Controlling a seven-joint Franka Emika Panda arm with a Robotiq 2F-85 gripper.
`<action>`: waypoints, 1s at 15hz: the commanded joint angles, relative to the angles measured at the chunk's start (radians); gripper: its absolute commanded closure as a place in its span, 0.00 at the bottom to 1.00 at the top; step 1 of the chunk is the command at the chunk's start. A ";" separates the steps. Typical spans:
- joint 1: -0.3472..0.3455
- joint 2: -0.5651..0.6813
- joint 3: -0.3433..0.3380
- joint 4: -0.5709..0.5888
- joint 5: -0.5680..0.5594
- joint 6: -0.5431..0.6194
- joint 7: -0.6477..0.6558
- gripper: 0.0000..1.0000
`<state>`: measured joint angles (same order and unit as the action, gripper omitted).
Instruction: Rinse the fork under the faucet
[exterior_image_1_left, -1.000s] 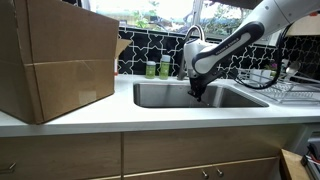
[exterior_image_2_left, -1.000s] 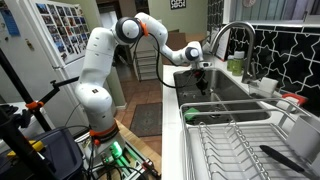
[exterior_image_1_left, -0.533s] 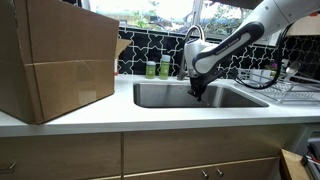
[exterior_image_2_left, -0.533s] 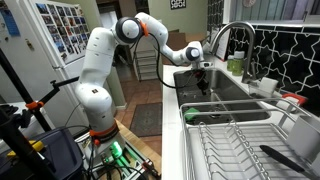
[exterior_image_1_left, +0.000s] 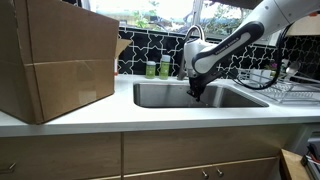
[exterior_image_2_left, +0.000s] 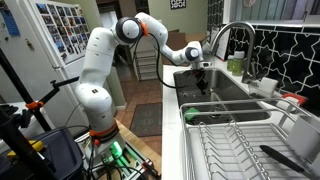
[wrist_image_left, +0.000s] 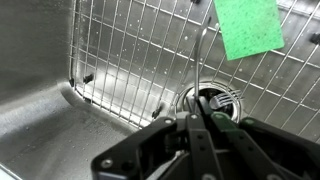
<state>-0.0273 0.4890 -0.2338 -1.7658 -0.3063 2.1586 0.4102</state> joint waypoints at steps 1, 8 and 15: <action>-0.016 -0.004 0.012 -0.007 0.018 0.022 -0.014 0.99; -0.017 -0.004 0.008 -0.009 0.014 0.039 -0.010 0.99; -0.018 -0.006 0.006 -0.014 0.013 0.040 -0.008 0.99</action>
<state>-0.0322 0.4890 -0.2322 -1.7658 -0.3059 2.1765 0.4102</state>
